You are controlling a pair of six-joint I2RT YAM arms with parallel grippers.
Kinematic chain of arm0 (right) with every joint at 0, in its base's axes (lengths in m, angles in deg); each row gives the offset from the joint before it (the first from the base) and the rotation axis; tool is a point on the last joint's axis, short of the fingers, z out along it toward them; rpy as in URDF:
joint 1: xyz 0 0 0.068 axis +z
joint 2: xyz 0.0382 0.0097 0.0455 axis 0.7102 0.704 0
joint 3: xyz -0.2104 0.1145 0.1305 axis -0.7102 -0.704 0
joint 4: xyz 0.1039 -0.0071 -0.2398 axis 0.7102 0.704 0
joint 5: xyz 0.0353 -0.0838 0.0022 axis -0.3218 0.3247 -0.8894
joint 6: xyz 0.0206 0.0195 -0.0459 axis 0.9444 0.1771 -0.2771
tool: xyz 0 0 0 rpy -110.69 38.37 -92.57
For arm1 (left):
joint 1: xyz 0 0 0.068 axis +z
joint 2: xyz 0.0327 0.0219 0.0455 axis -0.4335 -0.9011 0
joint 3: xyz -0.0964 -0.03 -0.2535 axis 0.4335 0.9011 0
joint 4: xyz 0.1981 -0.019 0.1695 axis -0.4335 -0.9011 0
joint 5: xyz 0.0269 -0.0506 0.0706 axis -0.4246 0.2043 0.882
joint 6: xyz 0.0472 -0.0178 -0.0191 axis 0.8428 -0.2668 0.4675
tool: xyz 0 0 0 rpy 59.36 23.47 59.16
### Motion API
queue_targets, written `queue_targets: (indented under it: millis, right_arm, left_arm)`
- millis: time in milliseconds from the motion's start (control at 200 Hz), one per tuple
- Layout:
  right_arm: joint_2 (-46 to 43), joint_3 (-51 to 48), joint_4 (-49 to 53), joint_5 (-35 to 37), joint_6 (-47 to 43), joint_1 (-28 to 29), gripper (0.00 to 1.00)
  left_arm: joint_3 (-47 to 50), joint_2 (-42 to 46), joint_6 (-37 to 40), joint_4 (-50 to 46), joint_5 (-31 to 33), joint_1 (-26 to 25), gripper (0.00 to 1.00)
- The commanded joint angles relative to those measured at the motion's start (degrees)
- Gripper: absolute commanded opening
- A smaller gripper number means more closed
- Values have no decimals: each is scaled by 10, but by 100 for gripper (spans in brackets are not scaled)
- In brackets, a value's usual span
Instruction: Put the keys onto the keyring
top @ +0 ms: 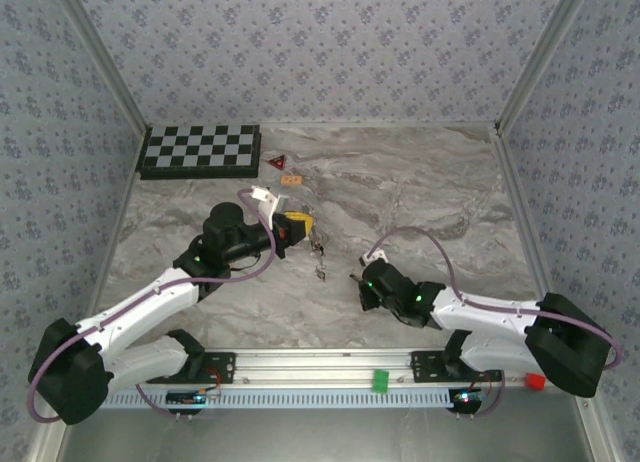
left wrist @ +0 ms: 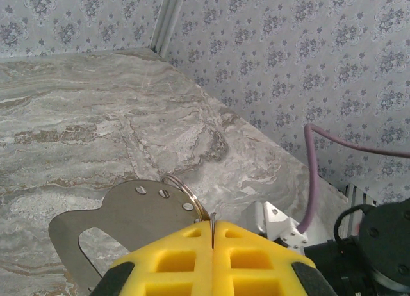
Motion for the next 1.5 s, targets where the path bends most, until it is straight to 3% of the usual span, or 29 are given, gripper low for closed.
queue_targets:
  millis: [0, 140, 630, 830, 1169, 1224, 1494]
  right_arm:
    - [24, 49, 116, -99, -25, -32, 0]
    - [91, 122, 218, -154, -45, -71, 0]
    - [285, 305, 453, -269, -124, -117, 0]
    - [397, 408, 583, -269, -159, -139, 0]
    - [413, 429, 557, -275, -158, -140, 0]
    - [406, 424, 550, -273, -154, -140, 9]
    - [334, 384, 499, -259, -131, -144, 32]
  left_arm:
    - [-10, 8, 1, 26, 0, -4, 0]
    - [-9, 7, -1, 26, -2, -5, 0]
    - [-8, 16, 4, 21, 0, -3, 0]
    - [-9, 15, -1, 25, -5, -3, 0]
    - [-8, 15, -1, 26, -4, -4, 0]
    - [-8, 13, -2, 26, -5, -3, 0]
    - [-8, 12, -3, 27, -7, -4, 0]
